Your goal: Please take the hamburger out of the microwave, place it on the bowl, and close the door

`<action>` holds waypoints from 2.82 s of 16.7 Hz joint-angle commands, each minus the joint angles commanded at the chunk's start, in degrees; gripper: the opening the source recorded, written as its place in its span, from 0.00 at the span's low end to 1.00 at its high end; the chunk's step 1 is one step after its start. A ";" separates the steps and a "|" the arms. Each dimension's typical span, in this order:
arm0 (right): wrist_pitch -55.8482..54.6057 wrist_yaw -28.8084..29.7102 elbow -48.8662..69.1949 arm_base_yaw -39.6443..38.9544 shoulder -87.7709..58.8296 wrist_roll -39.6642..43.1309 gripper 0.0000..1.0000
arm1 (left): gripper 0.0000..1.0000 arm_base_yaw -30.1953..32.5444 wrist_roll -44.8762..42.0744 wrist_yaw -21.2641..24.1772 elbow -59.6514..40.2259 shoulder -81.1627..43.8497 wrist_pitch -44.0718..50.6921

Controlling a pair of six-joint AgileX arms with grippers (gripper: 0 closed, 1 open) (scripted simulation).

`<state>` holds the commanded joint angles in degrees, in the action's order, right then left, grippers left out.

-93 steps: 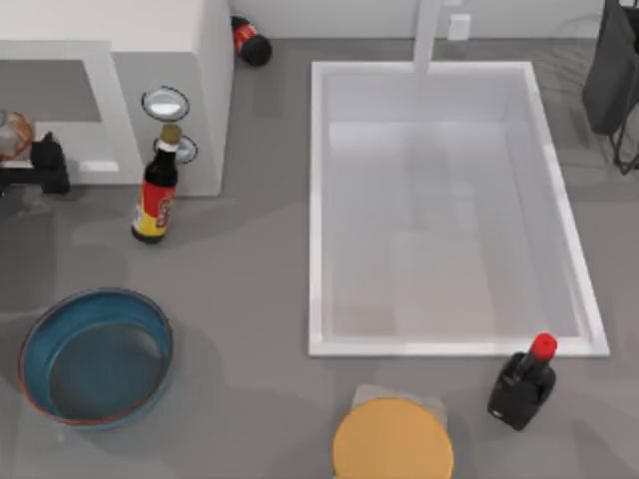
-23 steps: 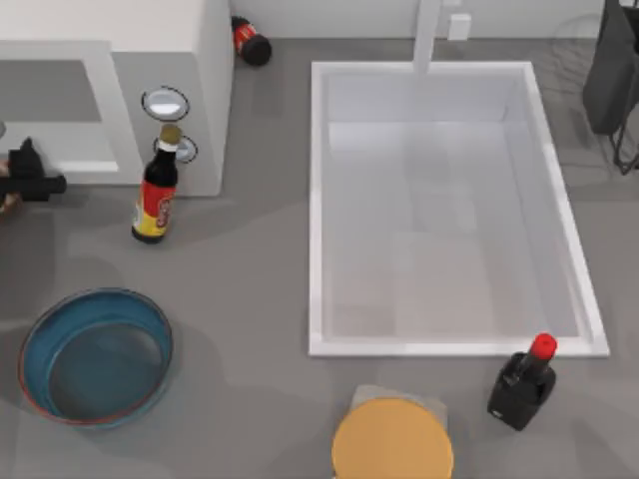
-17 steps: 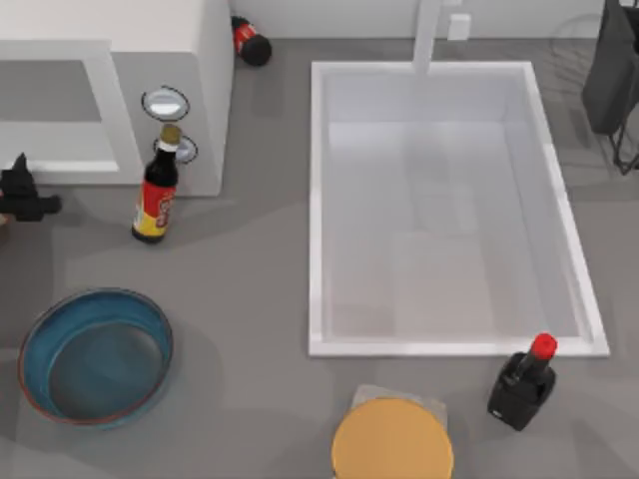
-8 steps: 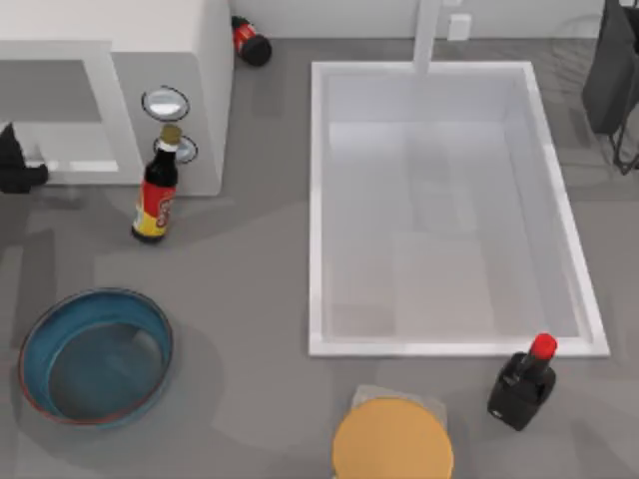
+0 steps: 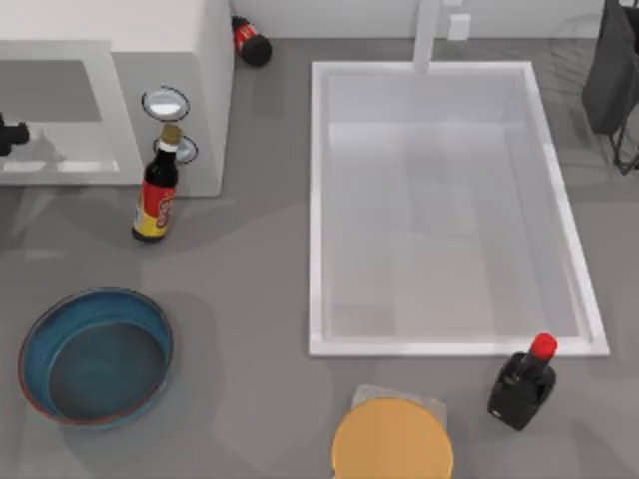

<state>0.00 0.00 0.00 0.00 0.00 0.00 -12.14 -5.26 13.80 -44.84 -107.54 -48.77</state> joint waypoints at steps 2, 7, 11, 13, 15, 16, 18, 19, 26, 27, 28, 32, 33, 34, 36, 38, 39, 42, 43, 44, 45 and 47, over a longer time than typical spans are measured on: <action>0.00 0.00 0.00 0.00 0.00 0.00 1.00 | 0.00 0.00 0.00 0.00 0.00 0.02 0.03; 0.00 0.00 0.00 0.00 0.00 0.00 1.00 | 0.00 0.15 1.58 -0.49 -0.64 -0.15 1.51; 0.00 0.00 0.00 0.00 0.00 0.00 1.00 | 0.00 1.42 12.09 -3.61 -5.41 -0.18 11.77; 0.00 0.00 0.00 0.00 0.00 0.00 1.00 | 0.00 2.90 21.04 -6.36 -9.13 -0.44 20.33; 0.00 0.00 0.00 0.00 0.00 0.00 1.00 | 0.00 5.03 32.24 -9.79 -13.39 -0.95 30.59; 0.00 0.00 0.00 0.00 0.00 0.00 1.00 | 0.00 6.34 38.60 -11.74 -15.66 -1.30 36.24; 0.00 0.00 0.00 0.00 0.00 0.00 1.00 | 0.00 9.54 52.58 -16.10 -20.29 -2.30 48.43; 0.00 0.00 0.00 0.00 0.00 0.00 1.00 | 0.00 11.39 59.98 -18.45 -22.58 -2.95 54.82; 0.00 0.00 0.00 0.00 0.00 0.00 1.00 | 0.00 27.54 113.15 -36.06 -34.98 -10.43 100.58; 0.00 0.00 0.00 0.00 0.00 0.00 1.00 | 0.00 30.13 120.06 -38.51 -36.01 -12.04 106.69; 0.00 0.00 0.00 0.00 0.00 0.00 1.00 | 0.00 32.73 126.61 -40.92 -36.87 -13.77 112.55; 0.00 0.00 0.00 0.00 0.00 0.00 1.00 | 0.00 42.68 147.88 -49.54 -38.88 -21.18 132.37; 0.00 0.00 0.00 0.00 0.00 0.00 1.00 | 0.00 44.86 151.79 -51.34 -39.11 -22.93 136.20; 0.00 0.00 0.00 0.00 0.00 0.00 1.00 | 0.00 46.84 155.12 -52.94 -39.28 -24.57 139.50; 0.00 0.00 0.00 0.00 0.00 0.00 1.00 | 0.00 49.97 159.98 -55.43 -39.45 -27.25 144.30; 0.00 0.00 0.00 0.00 0.00 0.00 1.00 | 0.00 51.62 162.33 -56.73 -39.50 -28.71 146.61; 0.00 0.00 0.00 0.00 0.00 0.00 1.00 | 0.00 51.86 162.65 -56.91 -39.50 -28.92 146.93; 0.00 0.00 0.00 0.00 0.00 0.00 1.00 | 0.00 51.86 162.65 -56.91 -39.50 -28.92 146.93; 0.00 0.00 0.00 0.00 0.00 0.00 1.00 | 0.00 51.59 162.55 -56.96 -39.82 -28.60 146.71; 0.00 0.00 0.00 0.00 0.00 0.00 1.00 | 0.00 51.49 162.47 -57.05 -39.63 -28.60 146.50; 0.00 0.00 0.00 0.00 0.00 0.00 1.00 | 0.00 51.16 162.21 -57.35 -38.95 -28.58 145.73; 0.00 0.00 0.00 0.00 0.00 0.00 1.00 | 0.00 50.08 161.32 -58.27 -36.75 -28.49 143.13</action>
<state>0.00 0.00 0.00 0.00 0.00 0.00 37.94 156.06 -44.47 -81.59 -136.03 94.37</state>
